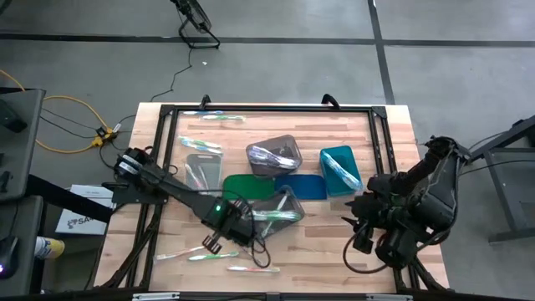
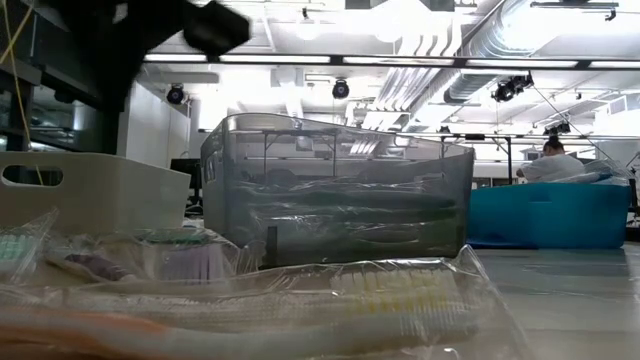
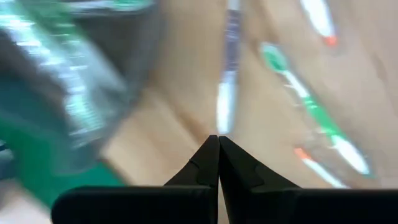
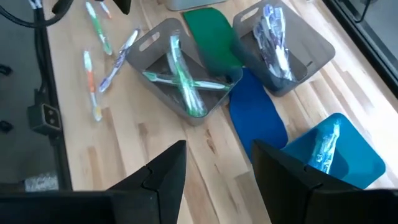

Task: Pick & Place Toothbrushes
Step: Put the purple toothbrush into the top black bin, then put the green toothbrush into the bottom black bin

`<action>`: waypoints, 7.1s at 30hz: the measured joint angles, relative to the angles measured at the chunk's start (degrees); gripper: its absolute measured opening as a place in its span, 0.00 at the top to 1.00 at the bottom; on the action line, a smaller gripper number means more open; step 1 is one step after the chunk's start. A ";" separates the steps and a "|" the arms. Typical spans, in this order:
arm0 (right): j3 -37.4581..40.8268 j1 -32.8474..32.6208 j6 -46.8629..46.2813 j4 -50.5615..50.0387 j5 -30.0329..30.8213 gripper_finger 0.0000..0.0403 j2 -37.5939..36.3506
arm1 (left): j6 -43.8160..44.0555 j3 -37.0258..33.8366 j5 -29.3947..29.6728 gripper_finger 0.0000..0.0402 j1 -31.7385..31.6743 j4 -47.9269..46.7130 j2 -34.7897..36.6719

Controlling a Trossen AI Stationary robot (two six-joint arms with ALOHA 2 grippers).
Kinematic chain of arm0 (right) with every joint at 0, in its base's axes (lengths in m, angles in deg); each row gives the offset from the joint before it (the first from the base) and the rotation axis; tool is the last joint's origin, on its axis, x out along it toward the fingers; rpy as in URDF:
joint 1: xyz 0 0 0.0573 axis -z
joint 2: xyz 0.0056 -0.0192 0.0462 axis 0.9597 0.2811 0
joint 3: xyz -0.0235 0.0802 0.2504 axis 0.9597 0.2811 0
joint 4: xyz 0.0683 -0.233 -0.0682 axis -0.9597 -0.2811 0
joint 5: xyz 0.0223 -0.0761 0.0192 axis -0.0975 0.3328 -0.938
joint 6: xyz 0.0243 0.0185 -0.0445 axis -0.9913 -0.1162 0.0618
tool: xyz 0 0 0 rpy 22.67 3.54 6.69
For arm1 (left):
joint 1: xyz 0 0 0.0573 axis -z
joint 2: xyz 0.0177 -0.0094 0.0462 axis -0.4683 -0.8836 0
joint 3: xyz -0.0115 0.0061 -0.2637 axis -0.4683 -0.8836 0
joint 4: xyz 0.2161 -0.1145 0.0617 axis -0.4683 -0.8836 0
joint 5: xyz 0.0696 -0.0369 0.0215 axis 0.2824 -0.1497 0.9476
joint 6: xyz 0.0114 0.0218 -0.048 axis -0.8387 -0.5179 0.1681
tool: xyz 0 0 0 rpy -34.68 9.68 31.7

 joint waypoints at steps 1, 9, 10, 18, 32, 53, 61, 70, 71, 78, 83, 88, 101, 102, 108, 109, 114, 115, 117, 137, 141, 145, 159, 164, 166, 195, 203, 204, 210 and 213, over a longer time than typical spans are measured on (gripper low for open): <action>0.00 -0.35 -0.29 -0.01 0.00 0.57 0.00 | 0.19 -1.39 -1.16 1.00 0.58 1.12 0.00; 0.00 -2.75 -2.05 -0.01 1.55 0.57 0.00 | 0.12 -10.64 -1.48 0.95 3.91 10.78 0.00; 0.00 -2.91 -2.27 -0.01 1.60 0.57 0.00 | 0.12 -11.64 -1.45 0.92 4.23 11.94 0.00; 0.00 -3.27 -3.87 -0.01 1.60 0.57 0.00 | -1.85 -15.20 4.07 0.61 4.38 17.12 0.00; 0.00 -3.23 -3.85 -0.01 1.75 0.57 0.00 | -3.03 -22.94 3.57 0.67 4.38 25.61 0.04; 0.00 -3.23 -3.83 -0.01 2.47 0.57 0.00 | -2.53 -22.83 4.51 0.99 4.36 24.10 0.46; 0.00 -3.23 -3.54 -0.01 2.50 0.57 0.00 | -1.03 -21.25 7.22 0.99 4.29 21.09 2.42; 0.00 -3.23 -3.39 -0.01 2.52 0.57 -0.02 | 0.78 -14.36 6.74 1.00 4.33 14.33 5.84; 0.00 -3.23 -3.39 -0.01 2.52 0.57 -0.02 | 1.40 -13.17 6.95 1.00 4.33 13.90 6.42; 0.00 -2.98 -2.62 -0.01 3.98 0.57 -0.02 | 5.74 -2.96 13.51 1.00 -0.48 5.96 8.68; 0.00 -1.86 -1.62 -0.01 4.78 0.57 -0.02 | 2.85 2.51 16.40 1.00 -8.23 2.55 8.70; 0.00 -0.76 -1.43 -0.01 4.77 0.57 -0.02 | -3.45 3.78 19.10 1.00 -17.72 2.70 8.70; 0.00 3.75 -1.52 -0.01 5.82 0.57 -0.02 | -17.99 3.89 16.59 1.00 -36.74 11.16 5.20; 0.00 4.29 -1.66 0.00 5.78 0.57 -0.02 | -18.23 3.84 16.30 1.00 -37.19 11.34 4.41; 0.00 7.89 -1.99 -0.01 5.44 0.57 -0.02 | -19.79 3.84 15.25 1.00 -39.12 11.75 0.25; 0.00 8.59 -2.01 -0.01 5.30 0.57 -0.02 | -19.77 3.78 15.12 1.00 -39.32 11.30 -0.34; 0.00 11.80 -1.93 0.00 3.91 0.57 -0.02 | -19.15 3.82 13.78 1.00 -40.03 11.01 -2.24; 0.00 12.31 -1.92 -0.01 3.87 0.57 -0.02 | -18.86 3.82 13.78 1.00 -39.95 11.15 -2.72; 0.00 13.28 -1.76 -0.01 3.85 0.57 -0.02 | -18.59 3.82 13.71 1.00 -40.02 11.03 -3.48; 0.00 20.23 -1.38 -0.01 1.14 0.57 -0.02 | -21.20 4.22 11.32 0.71 -41.06 9.98 -5.03; 0.00 21.41 -1.39 -0.01 1.14 0.57 -0.02 | -24.10 7.56 11.41 0.57 -41.06 8.48 -5.03; 0.00 22.49 -1.47 -0.01 1.12 0.57 -0.02 | -26.71 12.51 13.27 0.52 -41.60 5.55 -5.03; 0.00 24.07 -3.57 0.13 0.85 0.57 -0.02 | -35.20 16.30 2.15 0.57 -57.74 0.77 -3.90; 0.00 24.07 -4.40 0.12 0.81 0.57 -0.02 | -40.62 16.30 -2.26 0.57 -64.85 0.16 -3.85; 0.00 24.05 -4.81 0.05 0.83 0.57 -0.02 | -42.65 16.30 -4.40 0.58 -67.57 0.18 -3.85; 0.00 26.21 -2.98 0.00 0.70 0.57 -0.02 | -47.35 -5.28 -2.32 0.58 -75.75 23.15 -4.97; 0.00 26.19 -3.11 -0.01 0.59 0.57 0.00 | -47.92 -5.19 -3.47 0.58 -75.86 23.70 -8.08; 0.00 26.19 -3.11 0.00 0.59 0.57 0.00 | -48.14 -5.19 -3.47 0.58 -75.86 23.71 -8.61; 0.00 26.25 -3.35 -0.01 0.37 0.57 0.00 | -48.29 -5.19 -2.26 0.58 -75.86 25.24 -11.20; 0.00 26.63 -3.37 -0.01 -0.52 0.57 0.00 | -48.27 -5.19 -2.13 0.58 -75.86 25.74 -11.75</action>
